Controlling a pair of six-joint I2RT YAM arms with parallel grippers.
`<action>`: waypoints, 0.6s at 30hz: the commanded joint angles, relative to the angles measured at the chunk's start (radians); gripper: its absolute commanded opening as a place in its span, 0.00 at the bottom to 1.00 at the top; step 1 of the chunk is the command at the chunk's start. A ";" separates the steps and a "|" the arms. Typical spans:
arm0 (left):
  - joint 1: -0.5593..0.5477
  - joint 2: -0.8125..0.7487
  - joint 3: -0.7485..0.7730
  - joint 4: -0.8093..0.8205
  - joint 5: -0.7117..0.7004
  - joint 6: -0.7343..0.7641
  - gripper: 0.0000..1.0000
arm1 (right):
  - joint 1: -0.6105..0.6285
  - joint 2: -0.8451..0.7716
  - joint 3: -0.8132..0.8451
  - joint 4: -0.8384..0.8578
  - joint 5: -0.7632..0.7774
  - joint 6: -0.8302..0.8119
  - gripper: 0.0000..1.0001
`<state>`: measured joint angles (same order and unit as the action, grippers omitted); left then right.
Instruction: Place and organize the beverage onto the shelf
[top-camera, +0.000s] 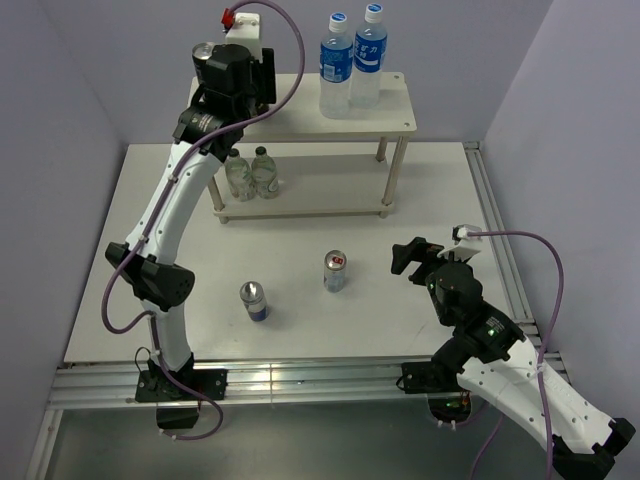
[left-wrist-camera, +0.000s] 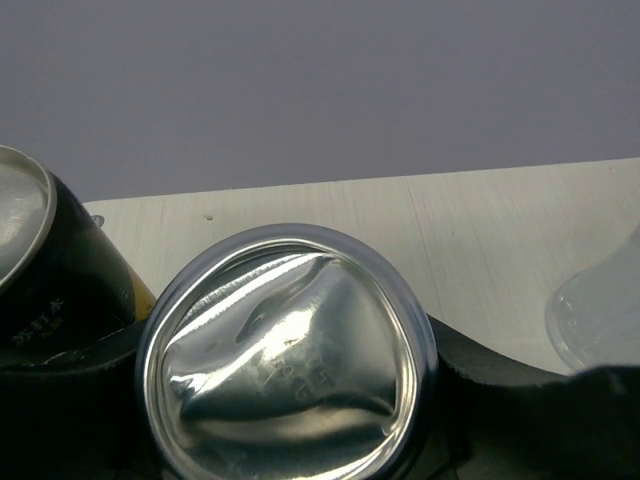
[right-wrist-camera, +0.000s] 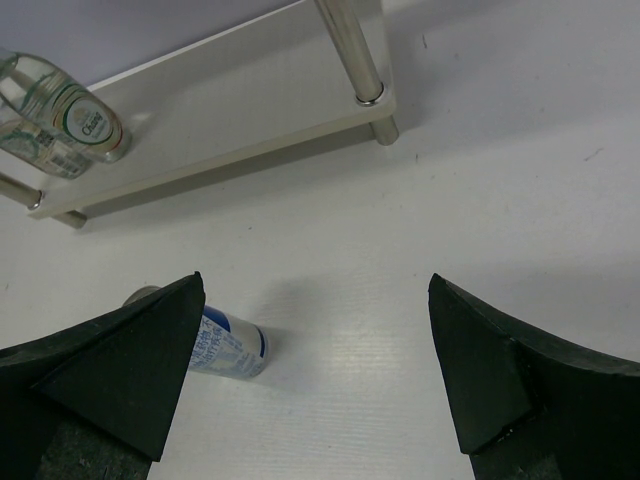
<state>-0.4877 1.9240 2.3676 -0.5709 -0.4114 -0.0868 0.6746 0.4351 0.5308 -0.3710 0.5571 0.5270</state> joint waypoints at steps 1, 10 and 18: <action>0.004 -0.005 0.021 0.118 0.019 0.002 0.16 | 0.002 -0.007 -0.005 0.012 0.012 0.005 1.00; 0.006 -0.005 0.004 0.131 0.023 0.018 0.78 | 0.002 -0.010 -0.005 0.012 0.010 0.005 1.00; 0.005 0.001 -0.005 0.132 0.022 0.016 0.80 | 0.003 -0.009 -0.005 0.010 0.012 0.005 1.00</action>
<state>-0.4858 1.9327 2.3611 -0.4793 -0.4042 -0.0818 0.6746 0.4351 0.5308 -0.3710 0.5571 0.5270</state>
